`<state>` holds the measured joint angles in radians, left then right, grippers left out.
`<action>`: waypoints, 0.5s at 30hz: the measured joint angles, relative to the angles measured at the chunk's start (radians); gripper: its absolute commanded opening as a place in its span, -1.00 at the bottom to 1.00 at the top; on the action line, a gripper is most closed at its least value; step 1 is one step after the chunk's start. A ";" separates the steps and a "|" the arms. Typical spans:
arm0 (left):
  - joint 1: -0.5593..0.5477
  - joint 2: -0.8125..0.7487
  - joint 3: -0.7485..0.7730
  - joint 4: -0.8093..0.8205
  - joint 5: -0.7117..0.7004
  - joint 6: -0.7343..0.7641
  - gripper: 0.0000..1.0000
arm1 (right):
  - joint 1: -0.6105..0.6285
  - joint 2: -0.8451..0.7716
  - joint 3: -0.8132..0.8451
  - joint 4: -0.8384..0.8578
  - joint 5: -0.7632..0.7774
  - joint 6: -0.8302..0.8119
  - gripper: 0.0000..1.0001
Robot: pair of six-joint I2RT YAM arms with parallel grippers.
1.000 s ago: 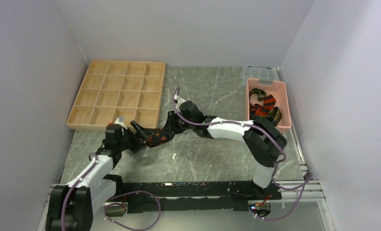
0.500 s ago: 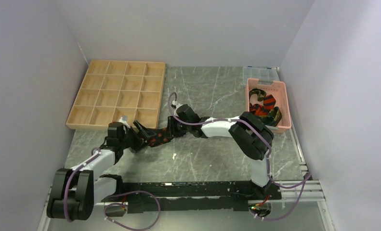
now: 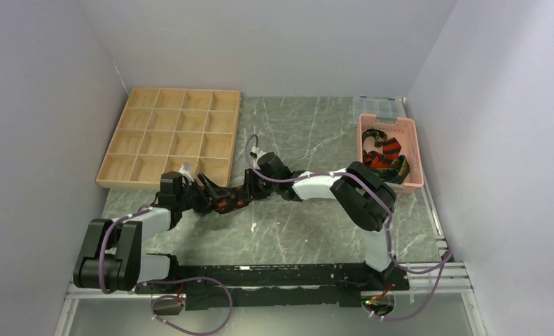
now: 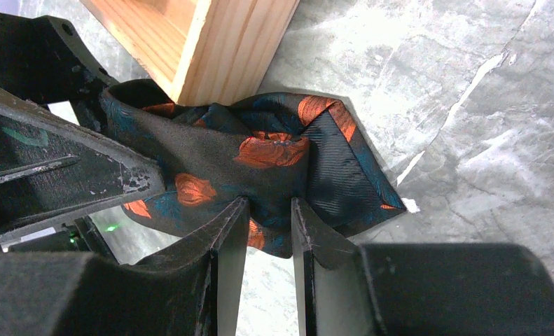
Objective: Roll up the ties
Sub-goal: Roll the tie at the center of the board.
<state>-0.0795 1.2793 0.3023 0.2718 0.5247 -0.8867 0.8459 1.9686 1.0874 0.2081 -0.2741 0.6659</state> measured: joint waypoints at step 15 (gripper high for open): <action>-0.056 0.069 0.014 0.080 0.012 0.006 0.37 | -0.010 0.014 -0.006 0.031 -0.023 0.015 -0.36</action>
<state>-0.1352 1.3487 0.3168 0.3519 0.5369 -0.8806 0.8364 1.9827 1.0813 0.2386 -0.2970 0.6811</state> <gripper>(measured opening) 0.707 0.325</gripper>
